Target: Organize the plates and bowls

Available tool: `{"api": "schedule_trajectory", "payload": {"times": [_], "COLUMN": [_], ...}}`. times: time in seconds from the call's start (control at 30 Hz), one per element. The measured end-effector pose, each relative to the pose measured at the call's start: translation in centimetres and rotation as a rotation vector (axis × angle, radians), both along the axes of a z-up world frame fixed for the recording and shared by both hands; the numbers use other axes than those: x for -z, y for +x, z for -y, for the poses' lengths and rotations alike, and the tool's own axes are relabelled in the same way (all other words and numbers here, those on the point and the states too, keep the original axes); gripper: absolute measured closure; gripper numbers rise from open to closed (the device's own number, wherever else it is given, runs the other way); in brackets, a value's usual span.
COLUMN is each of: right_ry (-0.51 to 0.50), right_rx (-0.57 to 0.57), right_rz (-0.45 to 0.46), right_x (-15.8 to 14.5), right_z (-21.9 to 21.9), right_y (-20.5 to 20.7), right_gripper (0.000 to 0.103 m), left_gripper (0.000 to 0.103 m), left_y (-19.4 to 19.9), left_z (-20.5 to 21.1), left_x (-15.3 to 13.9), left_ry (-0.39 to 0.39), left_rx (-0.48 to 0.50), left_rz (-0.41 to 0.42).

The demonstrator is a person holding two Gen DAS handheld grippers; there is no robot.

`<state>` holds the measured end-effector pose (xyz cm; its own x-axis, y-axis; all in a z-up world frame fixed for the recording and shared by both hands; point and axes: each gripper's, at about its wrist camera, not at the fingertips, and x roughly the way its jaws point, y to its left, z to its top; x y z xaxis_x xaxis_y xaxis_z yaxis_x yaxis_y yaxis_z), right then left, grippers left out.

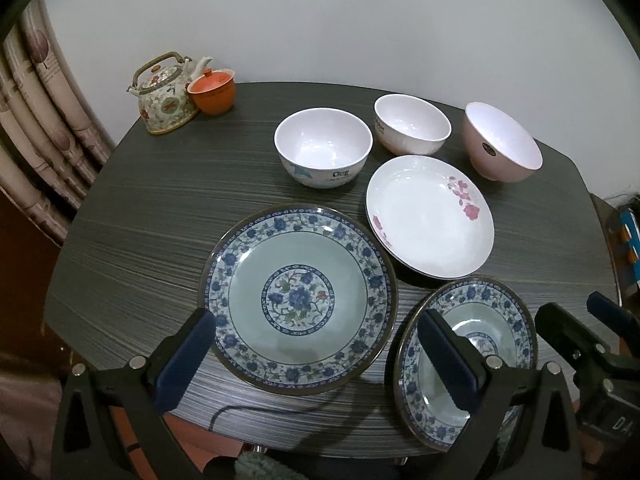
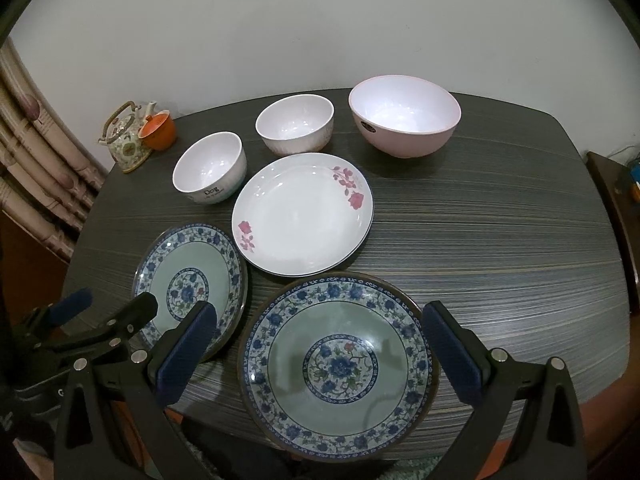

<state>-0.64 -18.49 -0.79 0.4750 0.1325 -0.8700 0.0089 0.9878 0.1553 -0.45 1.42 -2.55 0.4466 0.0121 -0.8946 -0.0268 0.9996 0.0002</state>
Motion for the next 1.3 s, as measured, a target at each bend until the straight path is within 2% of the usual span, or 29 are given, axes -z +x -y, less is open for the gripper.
{"api": "schedule_trajectory", "payload": {"times": [0.5, 1.03, 1.3], "right_ry": [0.013, 0.030, 0.026], "right_rx": [-0.029, -0.046, -0.047], "right_rz": [0.023, 0.034, 0.057], "right_x": [0.3, 0.7, 0.7], "right_z": [-0.6, -0.9, -0.9], "right_y": [-0.4, -0.7, -0.7], "right_gripper": [0.001, 0.001, 0.001], "left_gripper": [0.000, 0.000, 0.000], "left_y": [-0.3, -0.8, -1.2], "left_z": [-0.2, -0.7, -0.9], "left_x": [0.4, 0.6, 0.3], "left_ry": [-0.023, -0.008, -0.006], "left_rx": [0.005, -0.012, -0.009], "left_rz": [0.020, 0.031, 0.081]}}
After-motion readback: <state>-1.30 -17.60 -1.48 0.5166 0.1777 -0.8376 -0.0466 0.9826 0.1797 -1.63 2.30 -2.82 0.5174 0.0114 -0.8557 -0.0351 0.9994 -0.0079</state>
